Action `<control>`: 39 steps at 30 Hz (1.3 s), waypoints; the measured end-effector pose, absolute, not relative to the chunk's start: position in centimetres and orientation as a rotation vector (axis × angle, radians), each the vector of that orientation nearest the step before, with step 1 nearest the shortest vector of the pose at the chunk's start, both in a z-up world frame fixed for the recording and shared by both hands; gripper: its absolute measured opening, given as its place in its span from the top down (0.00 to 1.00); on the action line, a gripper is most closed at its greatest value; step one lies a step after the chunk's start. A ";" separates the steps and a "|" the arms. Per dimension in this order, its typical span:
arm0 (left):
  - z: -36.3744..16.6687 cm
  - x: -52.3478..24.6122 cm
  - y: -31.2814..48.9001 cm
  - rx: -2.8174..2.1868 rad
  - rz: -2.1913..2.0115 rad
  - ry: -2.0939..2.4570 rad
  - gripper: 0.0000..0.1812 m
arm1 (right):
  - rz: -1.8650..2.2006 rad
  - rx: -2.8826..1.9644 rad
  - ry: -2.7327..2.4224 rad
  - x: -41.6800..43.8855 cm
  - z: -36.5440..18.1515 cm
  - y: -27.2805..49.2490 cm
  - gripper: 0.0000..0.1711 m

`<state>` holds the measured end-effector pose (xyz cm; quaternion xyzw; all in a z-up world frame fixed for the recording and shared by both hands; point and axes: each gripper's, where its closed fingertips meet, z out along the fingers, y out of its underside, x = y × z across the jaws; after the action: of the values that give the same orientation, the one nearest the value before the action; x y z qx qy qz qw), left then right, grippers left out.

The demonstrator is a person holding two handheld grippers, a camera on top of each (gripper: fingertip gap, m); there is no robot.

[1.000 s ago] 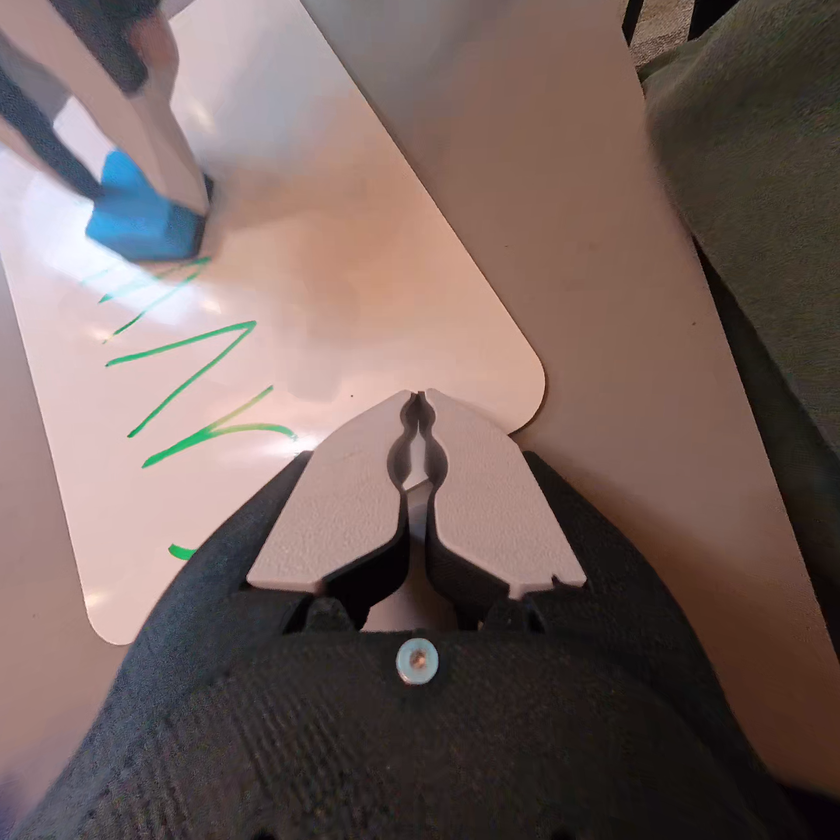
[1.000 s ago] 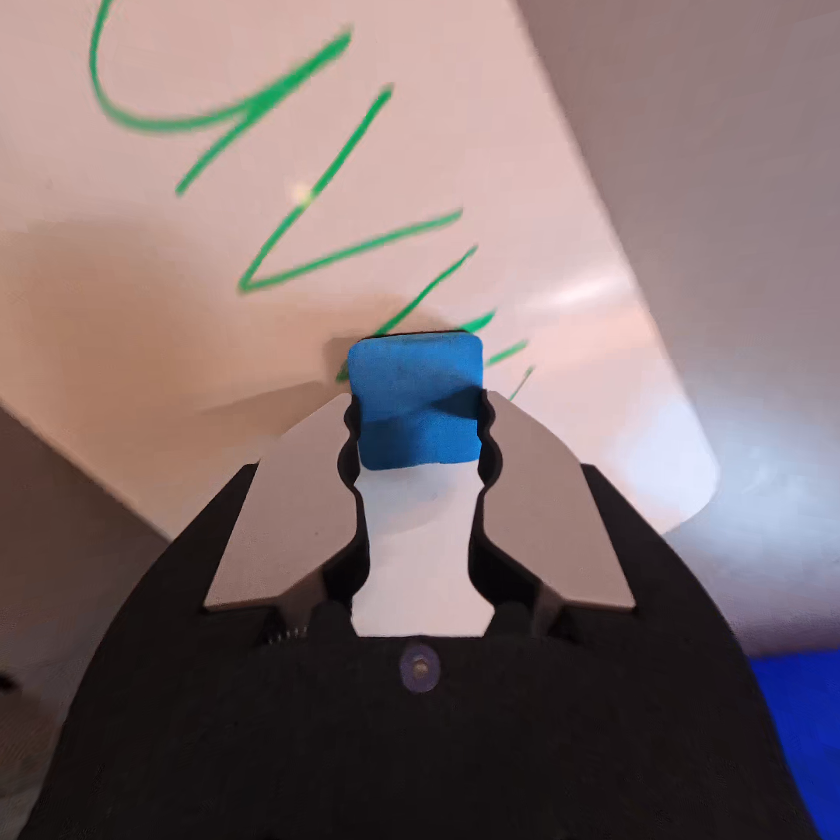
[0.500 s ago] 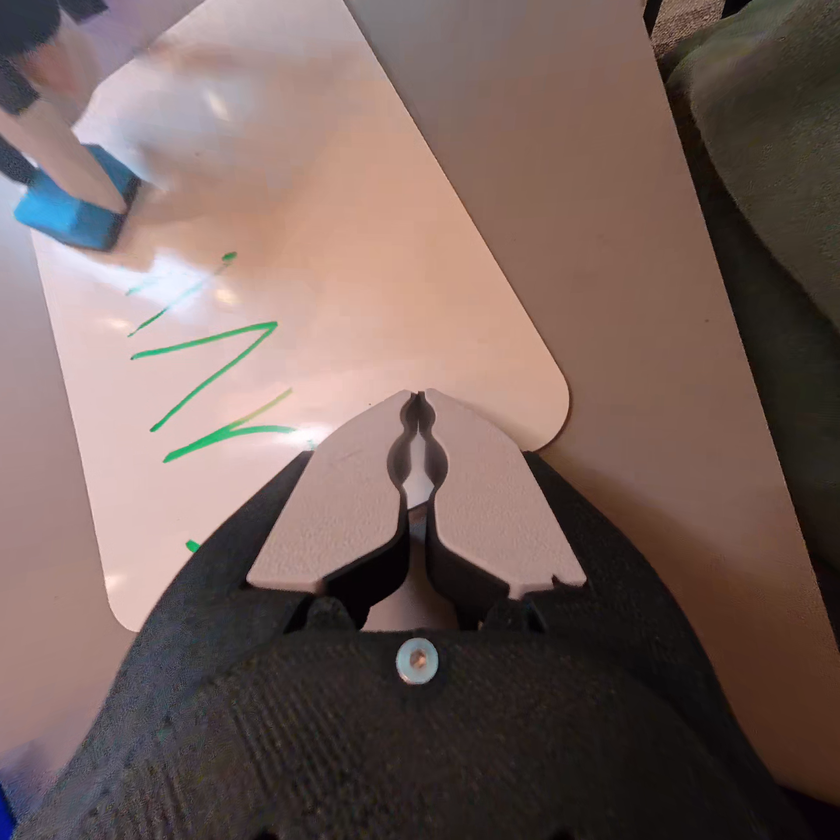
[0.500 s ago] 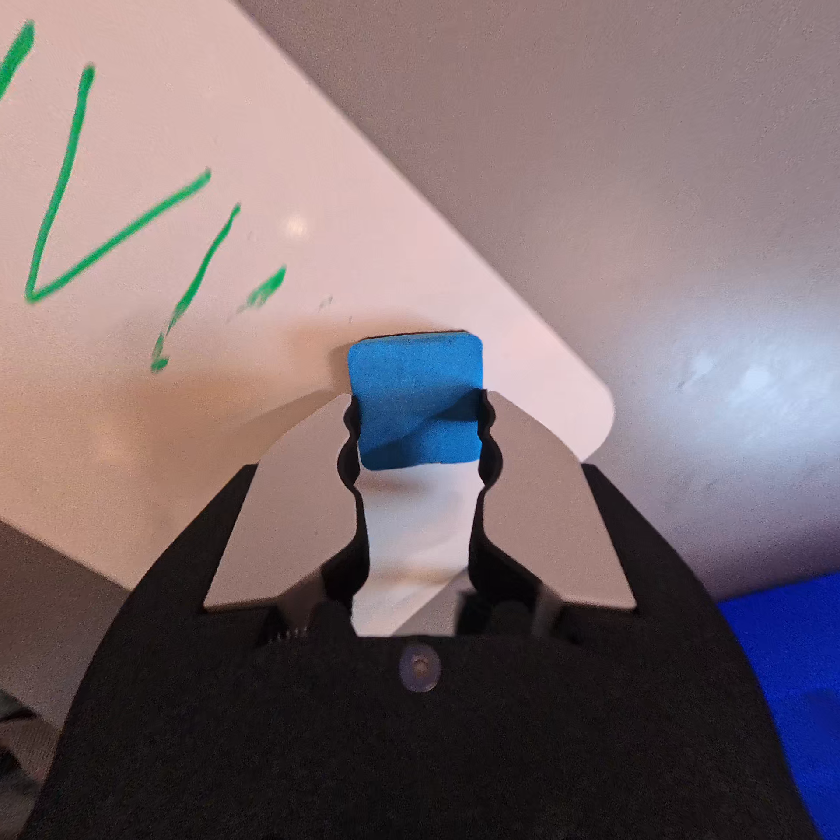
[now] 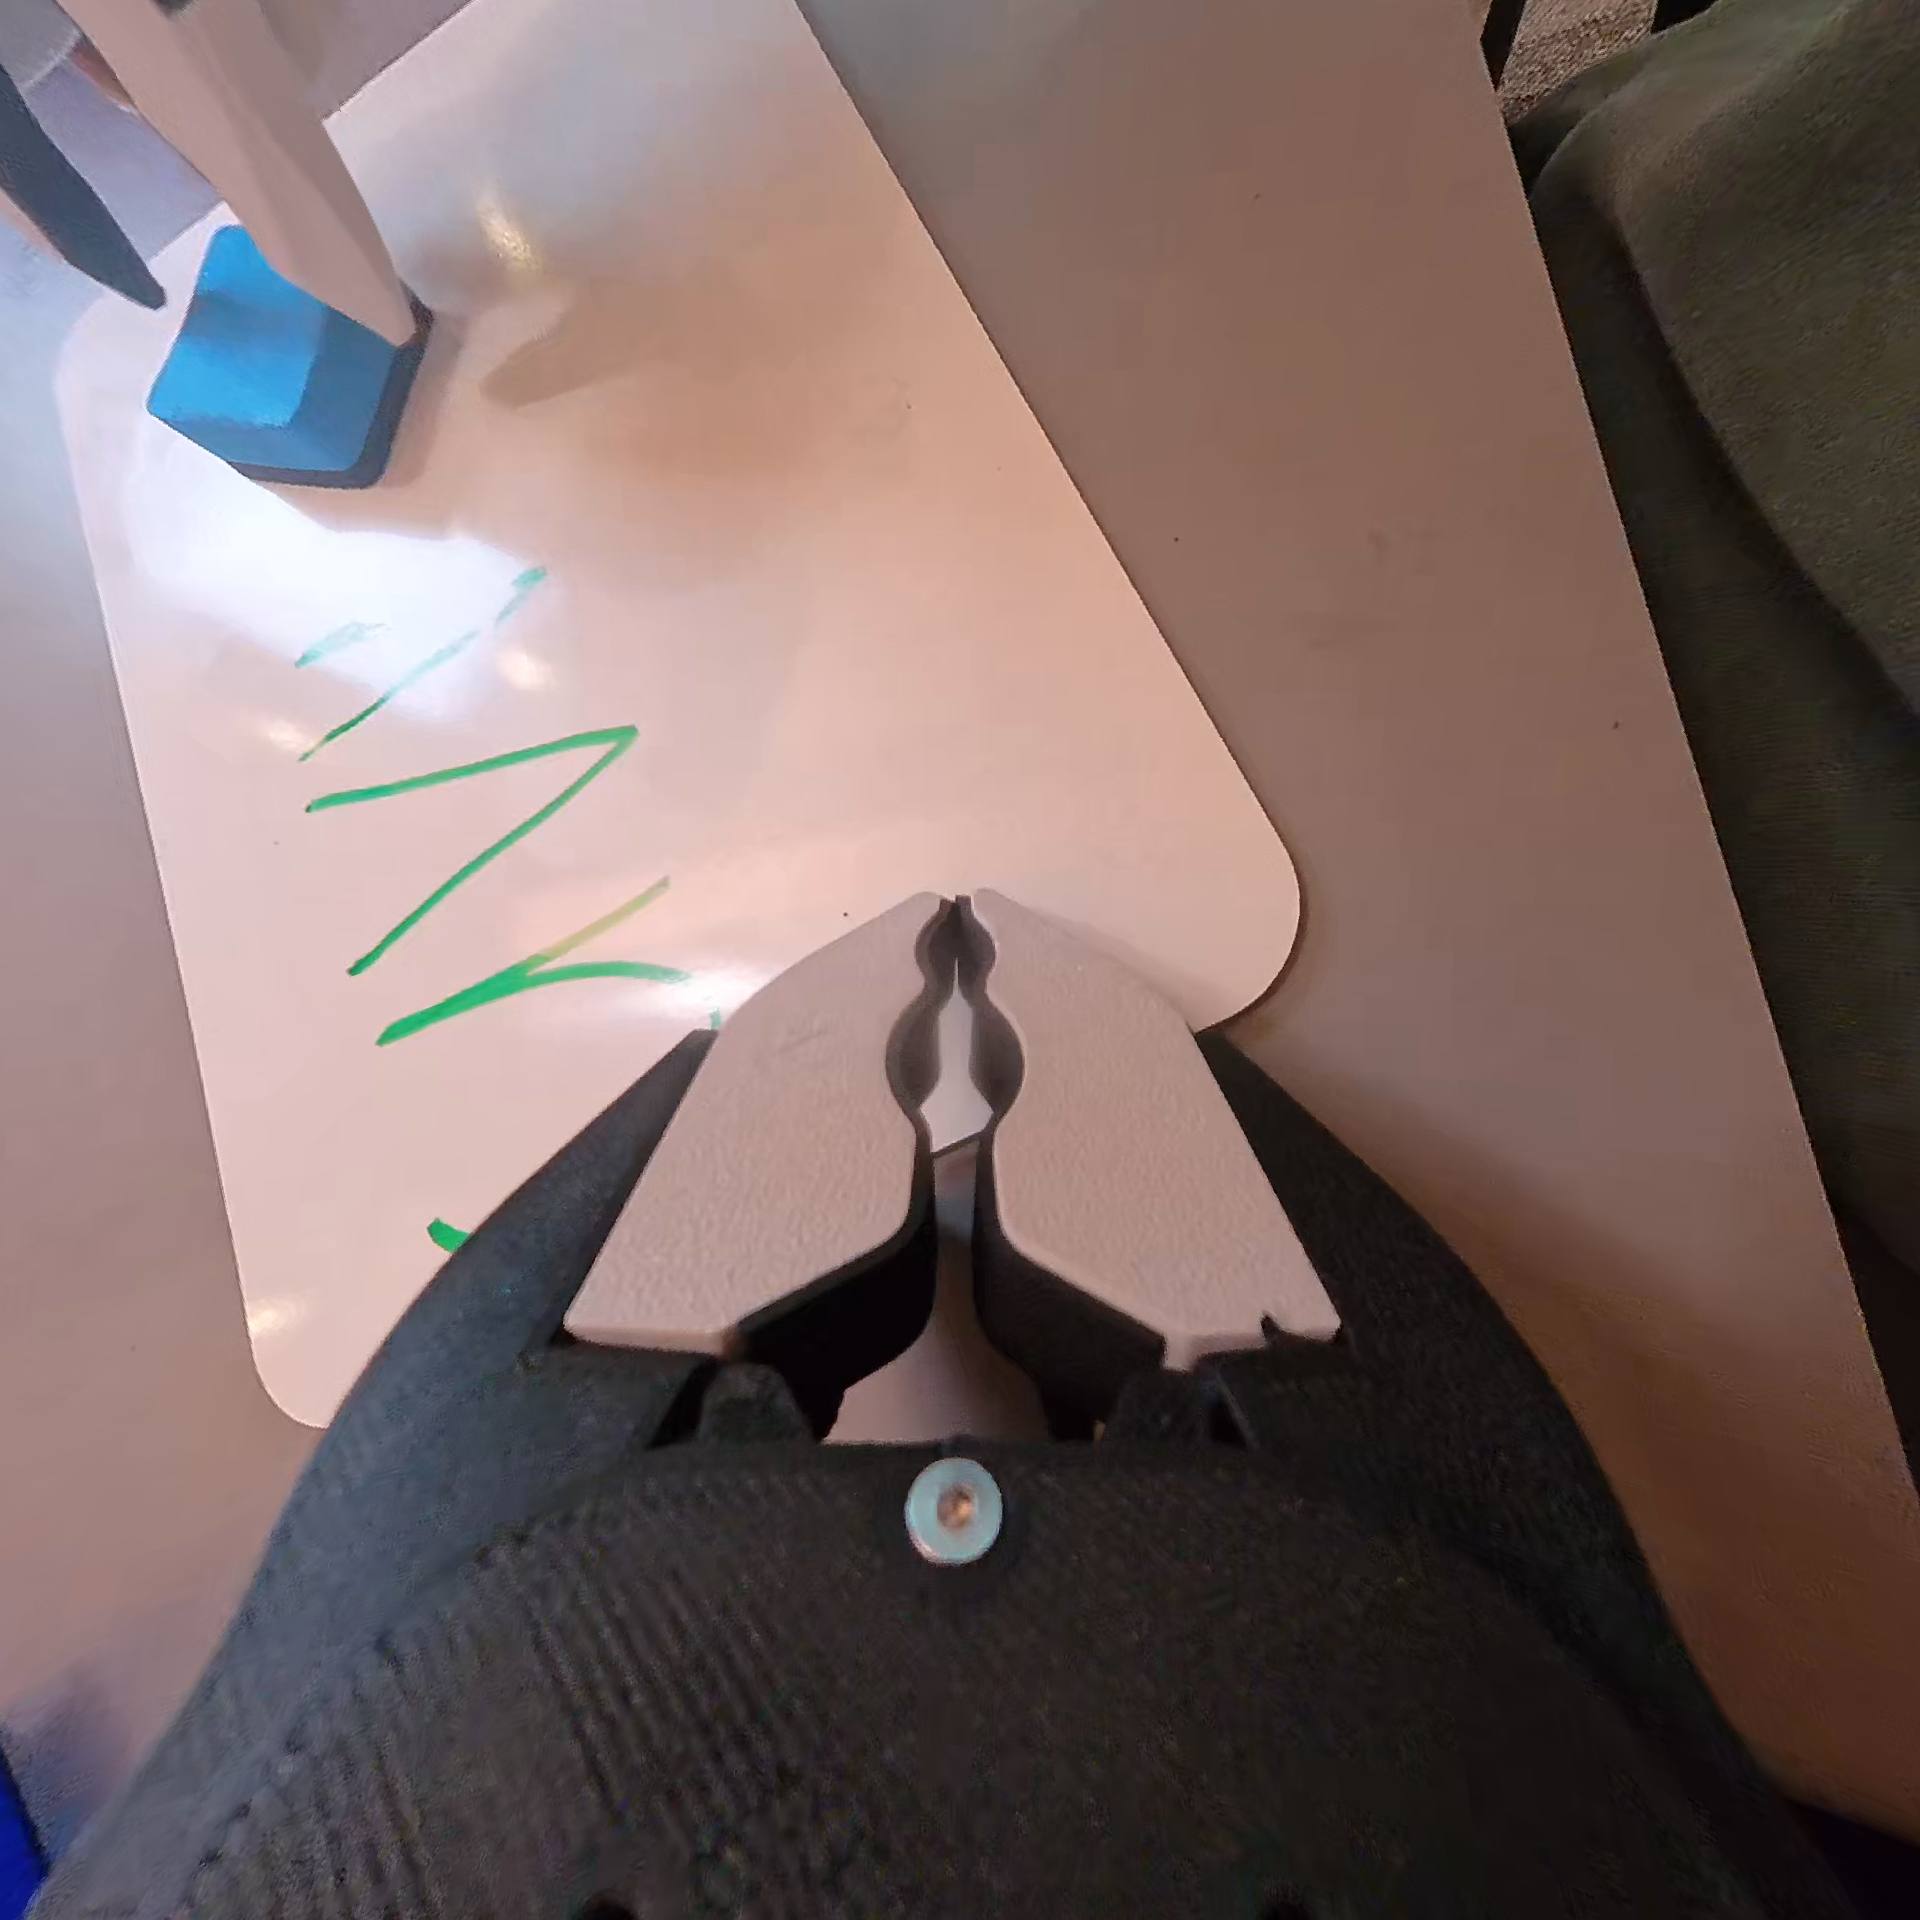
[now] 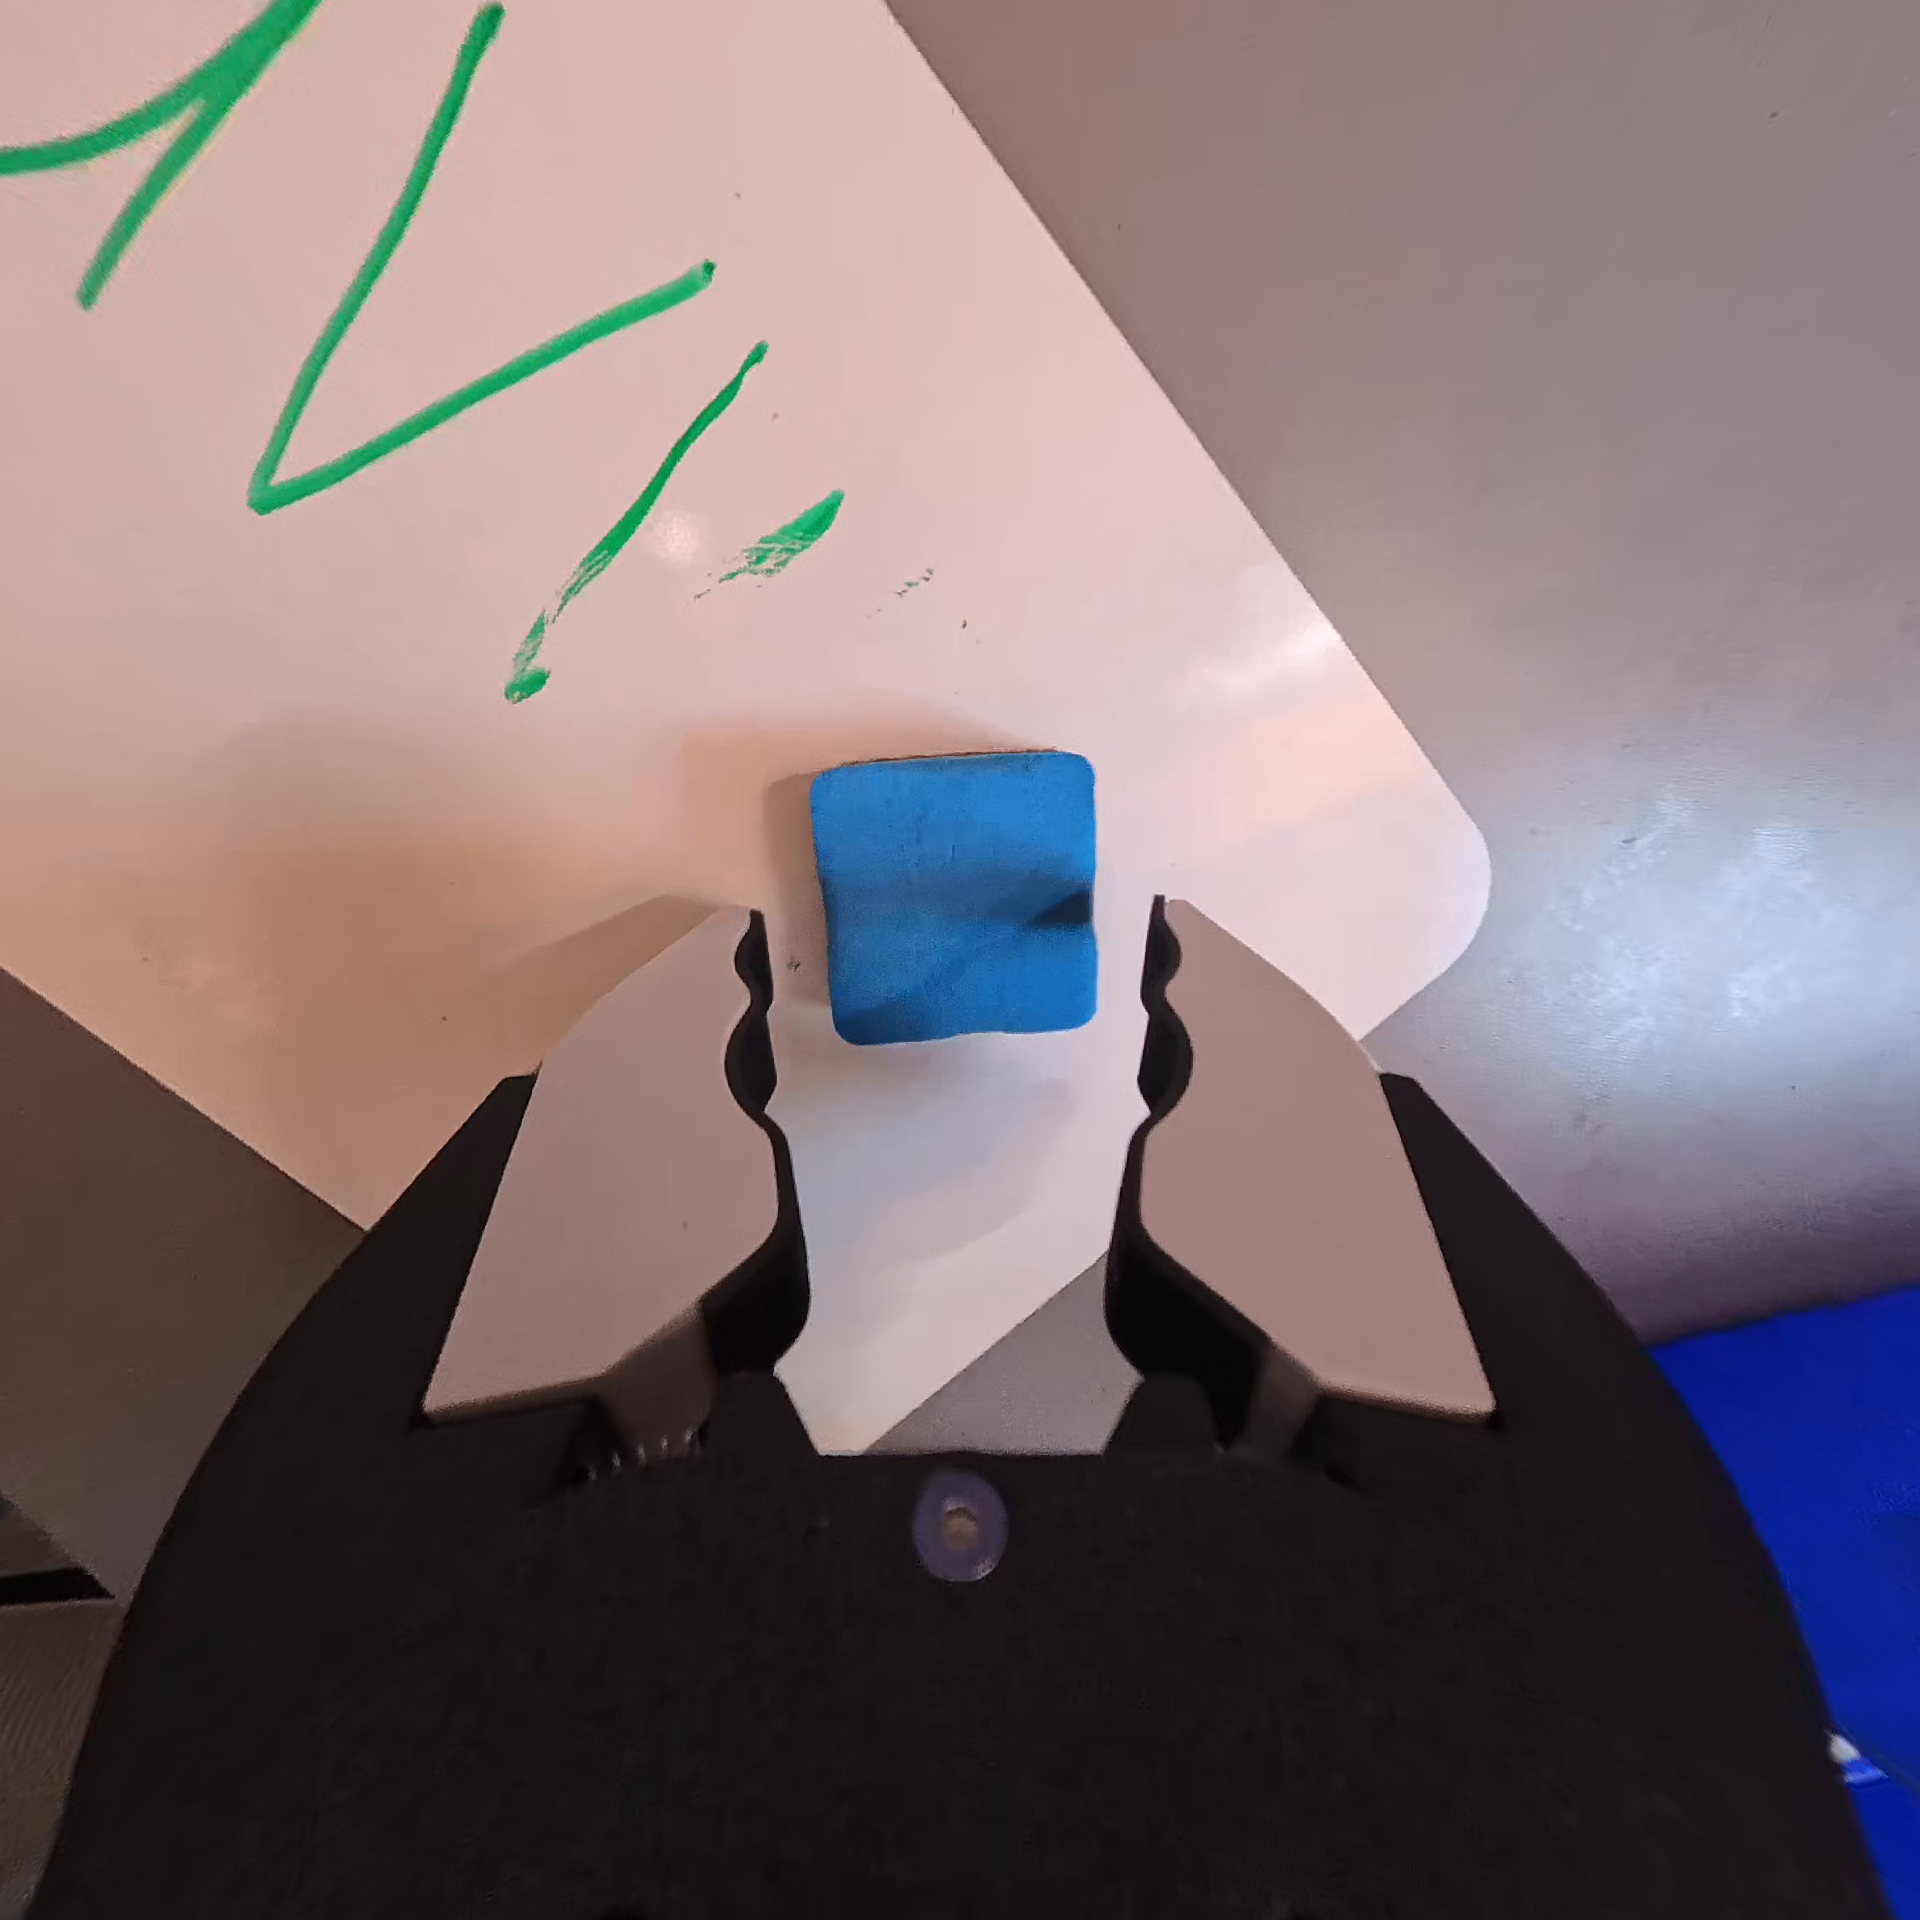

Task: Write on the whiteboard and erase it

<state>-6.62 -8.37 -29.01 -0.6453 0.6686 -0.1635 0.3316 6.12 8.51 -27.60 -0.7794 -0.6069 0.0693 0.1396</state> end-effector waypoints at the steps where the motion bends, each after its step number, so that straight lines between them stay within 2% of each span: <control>1: -29.0 -6.6 -8.4 -1.685 -0.423 1.748 1.00 | 0.216 -2.251 -1.747 6.0 -27.4 8.6 0.60; 3: -29.0 -6.6 -8.3 -1.680 -0.414 1.750 1.00 | 0.215 -2.236 -1.754 5.9 -27.5 8.8 0.62; 5: -29.0 -6.6 -8.3 -1.675 -0.406 1.752 1.00 | 0.198 -2.228 -1.782 5.9 -28.0 8.8 0.71; 6: -29.0 -6.6 -8.4 -1.672 -0.404 1.754 1.00 | 0.195 -2.216 -1.789 5.7 -28.2 8.7 0.71; 12: -29.0 -6.6 -8.5 -1.677 -0.414 1.767 1.00 | 0.186 -2.171 -1.931 3.5 -28.2 4.5 0.72; 14: -29.0 -6.6 -8.8 -1.674 -0.433 1.775 1.00 | 0.135 -2.170 -1.863 2.4 -28.2 6.6 0.72; 17: -29.0 -6.7 -8.5 -1.663 -0.389 1.771 1.00 | 0.111 -2.368 -1.616 6.5 -28.3 11.5 0.72; 19: -29.0 -6.9 -8.1 -1.662 -0.356 1.762 1.00 | 0.140 -2.375 -1.644 7.6 -28.3 9.7 0.72; 23: -29.0 -6.8 -8.0 -1.675 -0.394 1.755 1.00 | 0.149 -2.153 -1.922 1.8 -28.3 4.7 0.72; 27: -29.0 -6.9 -7.8 -1.677 -0.352 1.744 1.00 | 0.207 -2.316 -1.623 5.4 -28.3 10.8 0.72; 29: -29.0 -7.0 -7.8 -1.678 -0.360 1.742 1.00 | 0.207 -2.293 -1.693 6.7 -28.3 8.2 0.72; 32: -29.0 -6.8 -7.9 -1.684 -0.395 1.747 1.00 | 0.197 -2.126 -1.923 2.4 -28.3 3.1 0.72; 35: -29.0 -6.8 -7.9 -1.680 -0.387 1.747 1.00 | 0.256 -2.169 -1.776 -0.2 -28.3 6.9 0.72; 37: -29.0 -6.9 -7.9 -1.681 -0.377 1.741 1.00 | 0.226 -2.292 -1.609 2.2 -28.3 11.4 0.72; 39: -29.0 -7.0 -7.7 -1.691 -0.369 1.734 1.00 | 0.183 -2.313 -1.666 3.6 -28.3 10.5 0.72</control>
<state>-7.01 -7.73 -29.04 -0.6495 0.6657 -0.1418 0.3390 3.62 10.45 -28.30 -0.8015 -0.5774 0.0634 0.1423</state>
